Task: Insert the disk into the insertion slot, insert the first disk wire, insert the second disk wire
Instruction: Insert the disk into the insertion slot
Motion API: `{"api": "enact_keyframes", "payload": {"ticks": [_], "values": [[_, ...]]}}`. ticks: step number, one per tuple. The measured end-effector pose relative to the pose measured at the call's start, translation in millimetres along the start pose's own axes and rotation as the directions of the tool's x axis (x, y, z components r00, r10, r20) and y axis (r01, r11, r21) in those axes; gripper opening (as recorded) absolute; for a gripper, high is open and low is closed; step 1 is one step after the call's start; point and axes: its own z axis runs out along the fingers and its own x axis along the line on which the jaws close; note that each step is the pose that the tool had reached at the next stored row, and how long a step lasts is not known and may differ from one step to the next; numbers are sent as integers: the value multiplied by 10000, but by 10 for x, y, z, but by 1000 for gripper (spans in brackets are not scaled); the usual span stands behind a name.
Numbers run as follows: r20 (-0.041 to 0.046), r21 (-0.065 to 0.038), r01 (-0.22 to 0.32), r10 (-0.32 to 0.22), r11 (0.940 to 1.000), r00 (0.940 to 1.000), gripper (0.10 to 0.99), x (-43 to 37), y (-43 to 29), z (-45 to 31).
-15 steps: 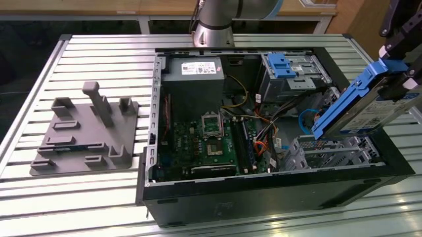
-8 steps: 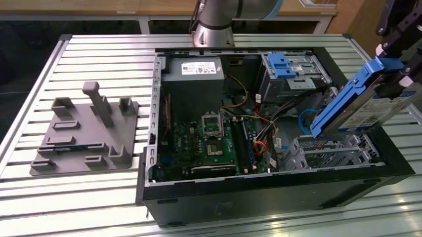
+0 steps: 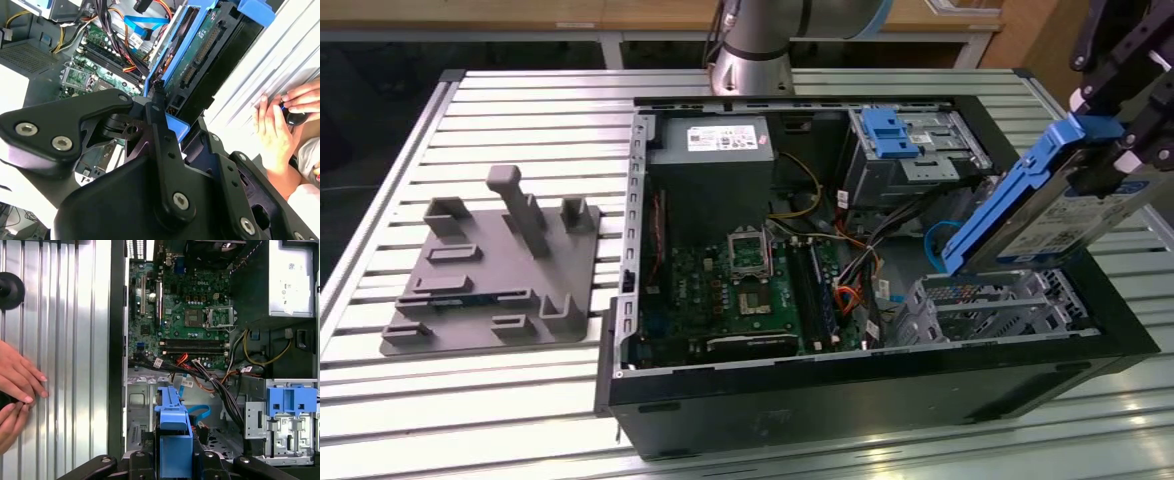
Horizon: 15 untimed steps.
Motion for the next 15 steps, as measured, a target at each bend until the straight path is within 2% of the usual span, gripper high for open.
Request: {"api": "enact_keyframes", "payload": {"ticks": [15], "values": [[-3, -31, -2, 2, 10000, 10000, 361, 4, -6, 77]]}}
